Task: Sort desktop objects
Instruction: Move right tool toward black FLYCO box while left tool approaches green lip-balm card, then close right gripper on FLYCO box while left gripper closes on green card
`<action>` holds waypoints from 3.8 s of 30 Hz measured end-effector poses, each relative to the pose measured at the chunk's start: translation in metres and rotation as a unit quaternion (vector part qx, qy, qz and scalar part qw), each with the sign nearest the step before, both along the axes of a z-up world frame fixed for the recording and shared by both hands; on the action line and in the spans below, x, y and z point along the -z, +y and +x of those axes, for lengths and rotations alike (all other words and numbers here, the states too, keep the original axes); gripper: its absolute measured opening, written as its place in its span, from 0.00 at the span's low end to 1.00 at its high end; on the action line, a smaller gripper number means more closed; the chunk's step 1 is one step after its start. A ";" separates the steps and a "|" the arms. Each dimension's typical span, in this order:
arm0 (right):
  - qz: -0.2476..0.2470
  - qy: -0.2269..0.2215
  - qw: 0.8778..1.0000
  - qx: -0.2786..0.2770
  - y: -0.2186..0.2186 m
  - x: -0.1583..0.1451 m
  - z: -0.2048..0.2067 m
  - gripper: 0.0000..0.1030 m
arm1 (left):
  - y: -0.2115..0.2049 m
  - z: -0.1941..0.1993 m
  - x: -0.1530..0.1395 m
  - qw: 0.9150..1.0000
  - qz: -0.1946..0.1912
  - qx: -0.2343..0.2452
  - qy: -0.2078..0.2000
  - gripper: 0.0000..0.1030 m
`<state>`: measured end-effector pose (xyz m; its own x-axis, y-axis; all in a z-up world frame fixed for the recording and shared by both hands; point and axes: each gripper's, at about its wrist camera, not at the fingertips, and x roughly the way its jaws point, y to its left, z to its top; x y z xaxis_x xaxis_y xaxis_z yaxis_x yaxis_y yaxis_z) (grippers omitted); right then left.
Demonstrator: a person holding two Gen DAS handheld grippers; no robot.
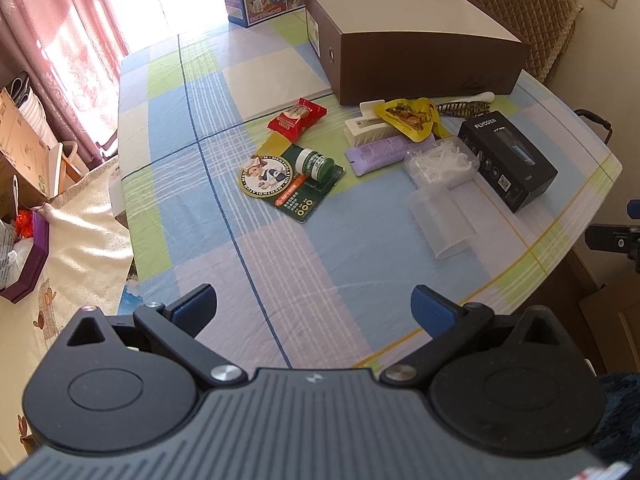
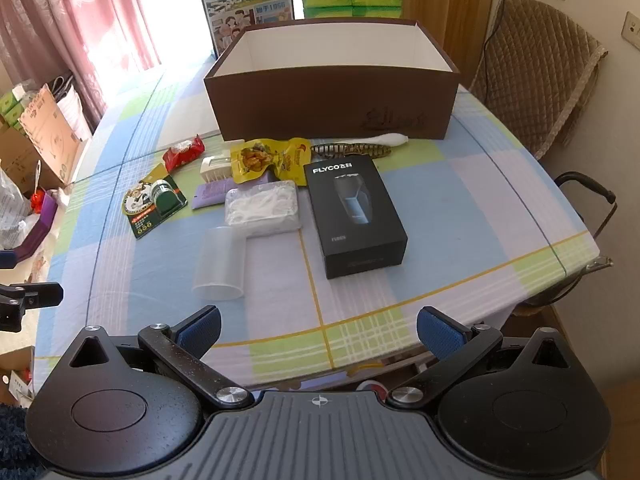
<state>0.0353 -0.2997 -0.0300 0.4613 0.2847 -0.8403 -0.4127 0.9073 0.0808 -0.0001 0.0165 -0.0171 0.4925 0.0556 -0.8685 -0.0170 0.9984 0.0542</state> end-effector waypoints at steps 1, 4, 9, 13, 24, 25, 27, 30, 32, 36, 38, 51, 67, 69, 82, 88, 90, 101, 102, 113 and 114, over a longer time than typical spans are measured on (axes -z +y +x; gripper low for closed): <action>-0.001 0.000 1.000 0.000 0.000 0.000 0.000 0.98 | 0.001 0.000 0.001 1.000 -0.001 -0.001 0.001 0.99; -0.001 -0.002 1.000 -0.002 0.001 0.000 0.000 0.98 | 0.001 0.001 0.002 1.000 0.001 -0.004 0.004 0.99; 0.000 0.000 1.000 -0.001 0.002 0.001 0.002 0.98 | 0.002 0.003 0.003 1.000 0.002 -0.003 0.005 0.99; 0.000 0.000 1.000 -0.001 0.003 0.002 0.003 0.98 | 0.000 0.007 0.003 1.000 0.003 -0.001 0.007 0.99; 0.002 -0.008 1.000 -0.006 0.006 0.001 0.008 0.98 | -0.001 0.012 0.004 1.000 0.003 -0.004 0.010 0.99; 0.002 -0.008 1.000 -0.006 0.006 0.001 0.010 0.98 | -0.001 0.013 0.004 1.000 0.002 -0.004 0.010 0.99; 0.002 -0.008 1.000 -0.005 0.007 0.001 0.011 0.98 | 0.000 0.016 0.004 1.000 0.002 -0.006 0.011 0.99; 0.003 -0.008 1.000 -0.007 0.007 0.001 0.014 0.98 | 0.001 0.019 0.005 1.000 0.002 -0.008 0.012 0.99; 0.003 -0.009 1.000 -0.009 0.008 0.000 0.017 0.98 | 0.002 0.022 0.006 1.000 0.002 -0.009 0.013 0.99; 0.004 -0.010 1.000 -0.011 0.010 0.001 0.022 0.98 | 0.004 0.025 0.007 1.000 0.001 -0.012 0.014 0.99; 0.003 -0.011 1.000 -0.010 0.011 0.001 0.023 0.98 | 0.005 0.027 0.008 1.000 0.001 -0.015 0.014 0.99; -0.002 -0.017 1.000 0.004 0.011 0.007 0.044 0.98 | 0.013 0.040 0.011 0.999 -0.004 -0.026 0.017 0.99; 0.037 -0.025 0.999 -0.016 0.002 0.032 0.083 0.98 | 0.034 0.062 0.024 0.999 -0.009 -0.049 0.002 0.99; 0.027 -0.033 0.999 -0.021 0.005 0.038 0.089 0.98 | 0.036 0.065 0.027 0.999 -0.007 -0.051 0.000 0.99; -0.027 -0.024 0.997 -0.064 0.027 0.090 0.137 0.88 | 0.047 0.087 0.044 0.998 -0.005 -0.058 -0.002 0.99; -0.054 -0.016 0.994 -0.092 0.034 0.102 0.147 0.75 | 0.050 0.096 0.054 0.998 -0.002 -0.055 0.002 0.98; -0.055 -0.015 0.993 -0.099 0.034 0.102 0.148 0.75 | 0.050 0.099 0.058 0.999 0.000 -0.051 0.002 0.98; -0.076 -0.004 0.996 -0.042 -0.017 0.096 0.166 0.74 | 0.042 0.134 0.079 0.999 -0.016 0.034 -0.016 0.80; -0.076 -0.002 0.997 -0.034 -0.023 0.096 0.168 0.74 | 0.042 0.139 0.081 0.999 -0.018 0.043 -0.018 0.77; -0.072 0.000 0.997 0.002 -0.052 0.093 0.175 0.74 | 0.032 0.179 0.098 0.991 -0.026 0.130 -0.015 0.48; -0.071 0.001 0.997 0.001 -0.052 0.093 0.176 0.74 | 0.032 0.181 0.100 0.991 -0.027 0.133 -0.010 0.46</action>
